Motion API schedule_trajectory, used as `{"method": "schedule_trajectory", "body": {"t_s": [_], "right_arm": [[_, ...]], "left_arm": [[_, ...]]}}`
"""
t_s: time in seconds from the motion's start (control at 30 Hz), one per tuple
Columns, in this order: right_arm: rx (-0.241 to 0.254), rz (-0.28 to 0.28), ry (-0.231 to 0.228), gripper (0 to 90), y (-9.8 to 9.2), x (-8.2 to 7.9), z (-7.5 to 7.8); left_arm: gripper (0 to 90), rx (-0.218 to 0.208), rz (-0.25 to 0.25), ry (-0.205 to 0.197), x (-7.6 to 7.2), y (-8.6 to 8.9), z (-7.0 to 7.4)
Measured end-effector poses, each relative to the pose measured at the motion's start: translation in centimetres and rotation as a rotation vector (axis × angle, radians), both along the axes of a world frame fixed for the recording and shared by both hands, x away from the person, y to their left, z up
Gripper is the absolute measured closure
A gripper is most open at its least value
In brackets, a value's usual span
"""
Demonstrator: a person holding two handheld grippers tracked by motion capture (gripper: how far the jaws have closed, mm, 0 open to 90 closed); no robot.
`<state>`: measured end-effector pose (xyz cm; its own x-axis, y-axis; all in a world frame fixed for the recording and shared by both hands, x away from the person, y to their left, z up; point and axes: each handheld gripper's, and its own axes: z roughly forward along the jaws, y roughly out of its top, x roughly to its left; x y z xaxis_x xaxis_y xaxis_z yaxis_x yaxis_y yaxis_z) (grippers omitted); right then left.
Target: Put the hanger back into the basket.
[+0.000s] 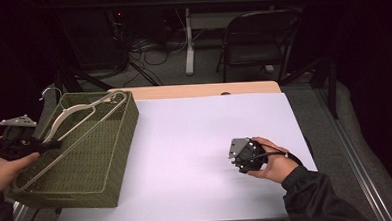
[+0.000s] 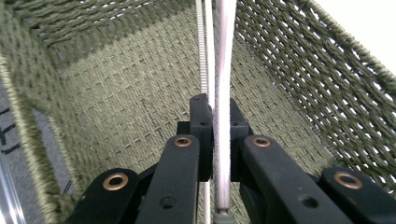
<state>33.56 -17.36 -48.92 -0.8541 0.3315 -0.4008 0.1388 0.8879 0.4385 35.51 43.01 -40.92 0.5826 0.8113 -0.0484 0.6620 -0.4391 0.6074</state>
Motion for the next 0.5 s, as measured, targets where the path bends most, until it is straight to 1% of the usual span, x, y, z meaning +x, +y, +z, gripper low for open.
{"method": "schedule_trajectory", "body": {"t_s": [0.07, 0.1, 0.17, 0.27, 0.4, 0.43, 0.47, 0.5], "right_arm": [[-0.002, 0.008, -0.001, 46.8, 0.0, 0.0, 0.0], [-0.004, 0.006, -0.003, 46.8, 0.1, 0.0, 0.0], [0.001, 0.001, 0.003, 46.8, 0.0, 0.0, 0.0], [-0.001, 0.002, 0.003, 46.7, -0.1, 0.1, 0.0], [-0.001, -0.007, 0.01, 46.6, -0.2, 0.0, 0.0], [-0.014, -0.011, 0.013, 46.6, -0.2, 0.0, 0.1], [-0.009, -0.007, 0.019, 46.6, -0.2, 0.0, 0.1], [-0.006, -0.006, 0.02, 46.5, -0.2, 0.0, 0.0]], "left_arm": [[87.5, 0.008, -0.012, 0.004, 0.1, -0.2, -0.5], [87.4, 0.009, -0.016, 0.013, 0.3, -0.2, -0.9], [87.4, 0.009, -0.011, 0.022, 0.4, -0.1, -1.4], [87.4, -0.014, 0.0, 0.035, 0.8, 0.1, -2.5], [87.4, -0.039, 0.012, 0.065, 1.4, 0.4, -4.0], [87.4, -0.044, 0.021, 0.073, 1.6, 0.6, -4.5], [87.4, -0.05, 0.024, 0.084, 1.7, 0.7, -4.8], [87.3, -0.054, 0.041, 0.088, 1.8, 0.8, -5.3]]}}
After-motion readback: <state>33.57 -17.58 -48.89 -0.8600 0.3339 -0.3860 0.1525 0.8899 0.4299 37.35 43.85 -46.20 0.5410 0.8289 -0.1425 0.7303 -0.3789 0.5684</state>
